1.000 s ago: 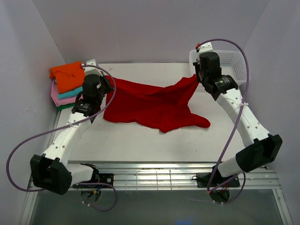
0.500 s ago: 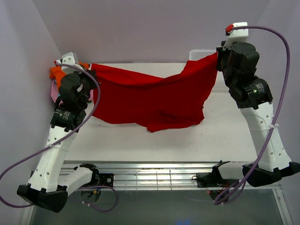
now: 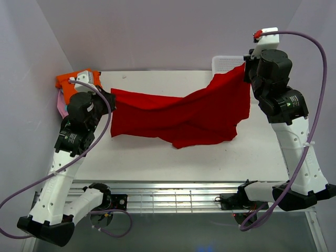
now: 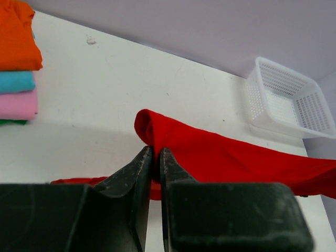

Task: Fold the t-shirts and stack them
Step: Flatten the tshirt out

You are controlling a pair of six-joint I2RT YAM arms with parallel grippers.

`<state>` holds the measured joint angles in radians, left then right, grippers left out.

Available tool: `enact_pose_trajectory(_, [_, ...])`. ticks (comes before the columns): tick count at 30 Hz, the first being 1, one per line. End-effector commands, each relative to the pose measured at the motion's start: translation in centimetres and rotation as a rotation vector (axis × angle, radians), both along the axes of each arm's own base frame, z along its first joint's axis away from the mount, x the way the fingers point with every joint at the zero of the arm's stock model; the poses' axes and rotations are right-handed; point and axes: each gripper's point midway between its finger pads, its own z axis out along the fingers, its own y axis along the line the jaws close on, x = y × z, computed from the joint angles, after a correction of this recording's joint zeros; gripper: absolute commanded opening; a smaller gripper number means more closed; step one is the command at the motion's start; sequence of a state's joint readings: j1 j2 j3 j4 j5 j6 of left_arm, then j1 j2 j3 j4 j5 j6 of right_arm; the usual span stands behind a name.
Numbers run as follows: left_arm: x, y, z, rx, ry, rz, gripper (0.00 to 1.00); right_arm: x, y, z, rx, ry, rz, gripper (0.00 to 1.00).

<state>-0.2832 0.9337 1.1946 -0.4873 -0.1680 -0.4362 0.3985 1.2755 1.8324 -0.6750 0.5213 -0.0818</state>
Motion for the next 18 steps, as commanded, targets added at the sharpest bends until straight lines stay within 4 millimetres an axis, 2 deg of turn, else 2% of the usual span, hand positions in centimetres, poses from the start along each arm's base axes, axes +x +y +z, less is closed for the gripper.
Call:
enact_pose_trajectory(1, [-0.5, -0.5, -2.0, -0.025, 0.051, -0.026, 0.24, -0.5, -0.6, 1.9, 0.026, -0.062, -0.018, 0.08])
enact_pose_trajectory(3, [-0.6, -0.9, -3.5, -0.033, 0.081, -0.046, 0.32, -0.4, -0.5, 1.3, 0.023, -0.048, -0.017, 0.08])
enact_pose_trajectory(6, [-0.8, -1.7, -4.8, -0.063, 0.102, -0.079, 0.34, -0.3, -0.5, 0.9, 0.021, -0.039, -0.019, 0.08])
enact_pose_trajectory(7, [-0.8, -1.8, -5.9, -0.063, 0.125, -0.08, 0.34, -0.2, -0.5, 1.0, 0.022, -0.042, -0.019, 0.08])
enact_pose_trajectory(10, [-0.9, -1.8, -7.2, -0.066, 0.144, -0.075, 0.33, -0.2, -0.4, 0.9, 0.022, -0.042, -0.016, 0.08])
enact_pose_trajectory(12, [-0.9, -1.7, -7.6, -0.067, 0.145, -0.073, 0.26, -0.1, -0.4, 0.7, 0.02, -0.038, -0.018, 0.08])
enact_pose_trajectory(15, [-0.9, -1.8, -8.5, -0.07, 0.16, -0.073, 0.24, 0.0, -0.2, 0.4, 0.02, -0.03, -0.01, 0.08])
enact_pose_trajectory(16, [-1.0, -2.0, -8.9, -0.076, 0.169, -0.079, 0.24, 0.0, -0.2, 0.1, 0.021, -0.023, -0.008, 0.08])
enact_pose_trajectory(17, [-1.0, -2.3, -10.5, -0.081, 0.204, -0.09, 0.24, 0.1, -0.1, 0.0, 0.024, -0.024, -0.008, 0.08])
enact_pose_trajectory(18, [-1.0, -3.3, -11.1, -0.11, 0.207, -0.139, 0.24, 0.1, -0.1, -0.3, 0.022, -0.019, -0.008, 0.08])
